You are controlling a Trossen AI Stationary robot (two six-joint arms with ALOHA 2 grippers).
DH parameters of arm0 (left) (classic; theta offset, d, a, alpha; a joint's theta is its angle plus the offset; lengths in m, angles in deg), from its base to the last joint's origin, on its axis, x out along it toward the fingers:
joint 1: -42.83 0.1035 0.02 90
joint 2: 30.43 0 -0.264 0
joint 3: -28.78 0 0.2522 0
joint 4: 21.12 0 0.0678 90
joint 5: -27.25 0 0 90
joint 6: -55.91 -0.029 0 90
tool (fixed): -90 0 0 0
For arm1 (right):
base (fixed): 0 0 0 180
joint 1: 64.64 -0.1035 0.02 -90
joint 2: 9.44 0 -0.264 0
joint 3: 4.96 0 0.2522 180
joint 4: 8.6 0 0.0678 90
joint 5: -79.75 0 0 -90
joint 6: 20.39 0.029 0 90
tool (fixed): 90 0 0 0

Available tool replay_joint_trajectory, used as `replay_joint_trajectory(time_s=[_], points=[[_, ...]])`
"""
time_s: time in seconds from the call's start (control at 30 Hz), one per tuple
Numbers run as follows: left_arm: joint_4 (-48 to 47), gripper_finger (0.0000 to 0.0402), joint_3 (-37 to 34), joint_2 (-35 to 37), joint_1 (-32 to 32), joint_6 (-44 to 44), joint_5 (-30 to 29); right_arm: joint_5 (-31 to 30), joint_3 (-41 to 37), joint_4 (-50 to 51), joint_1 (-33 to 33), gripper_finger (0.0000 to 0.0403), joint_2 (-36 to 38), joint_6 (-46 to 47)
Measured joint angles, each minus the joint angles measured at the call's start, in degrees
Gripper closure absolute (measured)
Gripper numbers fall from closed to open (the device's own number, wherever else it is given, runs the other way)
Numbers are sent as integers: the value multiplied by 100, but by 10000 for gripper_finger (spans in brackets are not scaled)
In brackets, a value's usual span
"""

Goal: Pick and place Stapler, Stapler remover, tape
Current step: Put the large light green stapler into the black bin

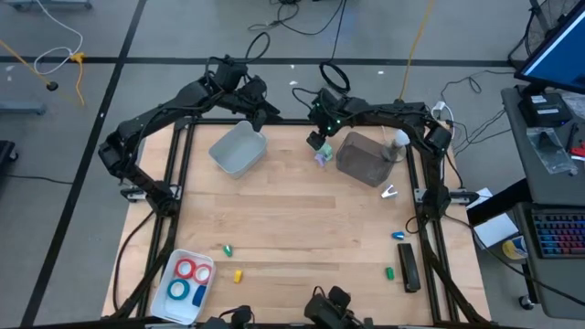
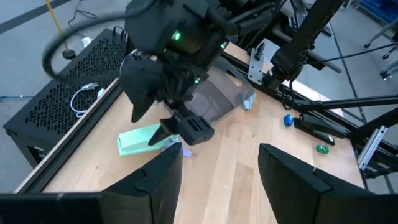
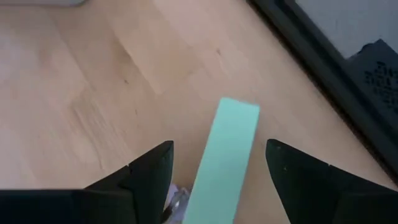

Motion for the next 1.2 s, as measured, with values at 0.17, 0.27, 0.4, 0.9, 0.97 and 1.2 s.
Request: replay_joint_trajectory(time_s=[0.17,0.27,0.4,0.9,0.97,1.2], points=[[-1,192,0,0,-12,0,0,-290,545,601,-42,151,-440,-332],[-1,192,0,0,-17,17,1,-285,860,878,-42,151,-698,-444],[-1,192,0,-2,-44,20,0,-310,994,1144,-94,156,-895,-631],[-1,192,0,-1,-77,153,-2,-590,1001,783,-269,287,-862,-911],[-1,192,0,-2,-102,153,-4,-718,1001,674,-304,287,-758,-942],[1,192,0,-2,-228,151,-4,-658,1000,391,-352,287,67,-1041]])
